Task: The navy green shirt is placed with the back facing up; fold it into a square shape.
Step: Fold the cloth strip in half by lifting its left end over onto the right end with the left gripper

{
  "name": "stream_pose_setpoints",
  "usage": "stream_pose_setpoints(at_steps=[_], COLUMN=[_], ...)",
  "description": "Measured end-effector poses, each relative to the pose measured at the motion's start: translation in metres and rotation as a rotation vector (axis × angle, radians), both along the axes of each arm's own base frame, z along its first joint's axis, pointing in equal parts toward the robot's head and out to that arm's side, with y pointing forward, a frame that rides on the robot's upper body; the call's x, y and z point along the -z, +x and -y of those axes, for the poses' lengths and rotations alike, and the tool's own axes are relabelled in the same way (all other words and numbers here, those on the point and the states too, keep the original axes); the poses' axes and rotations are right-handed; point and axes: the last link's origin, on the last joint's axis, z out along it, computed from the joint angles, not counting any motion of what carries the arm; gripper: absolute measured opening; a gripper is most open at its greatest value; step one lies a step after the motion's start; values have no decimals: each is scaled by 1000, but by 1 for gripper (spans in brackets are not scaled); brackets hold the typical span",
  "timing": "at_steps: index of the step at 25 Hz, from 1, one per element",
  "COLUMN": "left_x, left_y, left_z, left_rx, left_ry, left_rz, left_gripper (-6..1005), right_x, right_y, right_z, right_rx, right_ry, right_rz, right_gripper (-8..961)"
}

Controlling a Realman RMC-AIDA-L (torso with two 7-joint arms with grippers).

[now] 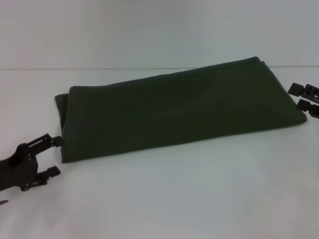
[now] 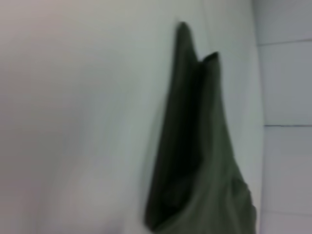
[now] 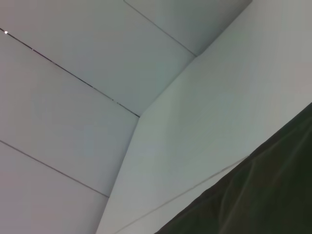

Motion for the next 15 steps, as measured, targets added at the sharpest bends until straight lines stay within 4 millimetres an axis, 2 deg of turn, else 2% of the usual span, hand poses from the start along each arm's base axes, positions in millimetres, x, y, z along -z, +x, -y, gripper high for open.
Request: stream_pose_setpoints(at_steps=[5, 15], left_x=[9, 16], left_y=[-4, -1], left_z=[-2, -8], left_rx=[-70, -114], left_ry=[-6, -6], left_rz=[7, 36], left_gripper=[950, 949], right_x=[1, 3], right_y=[3, 6], right_z=[-1, 0], right_rx=[11, 14], right_ry=[2, -11], right_rz=[27, 48], right_gripper=[930, 930])
